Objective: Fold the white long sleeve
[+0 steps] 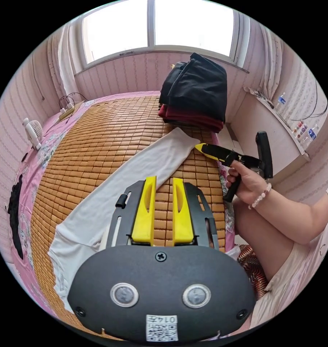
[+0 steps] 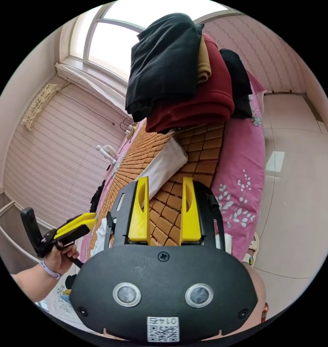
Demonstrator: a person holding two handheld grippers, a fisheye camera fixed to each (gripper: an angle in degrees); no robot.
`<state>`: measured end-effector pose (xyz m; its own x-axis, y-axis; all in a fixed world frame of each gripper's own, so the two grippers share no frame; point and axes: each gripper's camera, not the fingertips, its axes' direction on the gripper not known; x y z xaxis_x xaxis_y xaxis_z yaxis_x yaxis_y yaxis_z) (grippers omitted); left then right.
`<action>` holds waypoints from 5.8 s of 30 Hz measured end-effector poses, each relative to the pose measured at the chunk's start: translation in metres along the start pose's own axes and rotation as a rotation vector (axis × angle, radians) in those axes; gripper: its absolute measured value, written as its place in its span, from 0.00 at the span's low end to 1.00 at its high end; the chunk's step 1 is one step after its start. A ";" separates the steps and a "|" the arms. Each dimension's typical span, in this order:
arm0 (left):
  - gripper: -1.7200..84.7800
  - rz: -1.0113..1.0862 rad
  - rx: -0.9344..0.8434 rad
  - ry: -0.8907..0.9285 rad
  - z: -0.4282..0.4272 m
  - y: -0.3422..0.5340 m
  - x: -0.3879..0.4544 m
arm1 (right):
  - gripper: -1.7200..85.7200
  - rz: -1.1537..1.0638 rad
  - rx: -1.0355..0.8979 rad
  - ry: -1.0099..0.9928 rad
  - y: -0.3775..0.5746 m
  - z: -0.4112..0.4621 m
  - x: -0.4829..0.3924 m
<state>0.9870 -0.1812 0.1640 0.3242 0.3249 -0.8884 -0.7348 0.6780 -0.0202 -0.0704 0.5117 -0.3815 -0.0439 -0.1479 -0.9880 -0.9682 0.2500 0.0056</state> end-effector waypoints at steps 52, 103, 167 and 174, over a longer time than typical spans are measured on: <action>0.03 0.096 -0.156 -0.050 0.211 -0.204 -0.020 | 0.03 -0.044 -0.200 0.000 -0.051 0.045 0.007; 0.06 -0.689 0.335 -0.274 -0.353 0.454 -0.032 | 0.10 -1.456 -0.753 -0.919 0.178 -0.034 -0.402; 0.09 -0.937 0.192 -0.274 -0.395 0.802 -0.185 | 0.11 -1.469 -0.752 -0.158 0.120 0.196 -0.493; 0.13 -1.059 0.263 -0.210 -0.356 0.794 -0.283 | 0.14 -1.525 -0.612 0.007 0.106 0.287 -0.515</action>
<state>0.0999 0.0300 0.2360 0.8259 -0.4126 -0.3842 0.1138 0.7895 -0.6031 -0.0798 0.8887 0.0833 0.9847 0.1071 -0.1373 -0.0633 -0.5144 -0.8552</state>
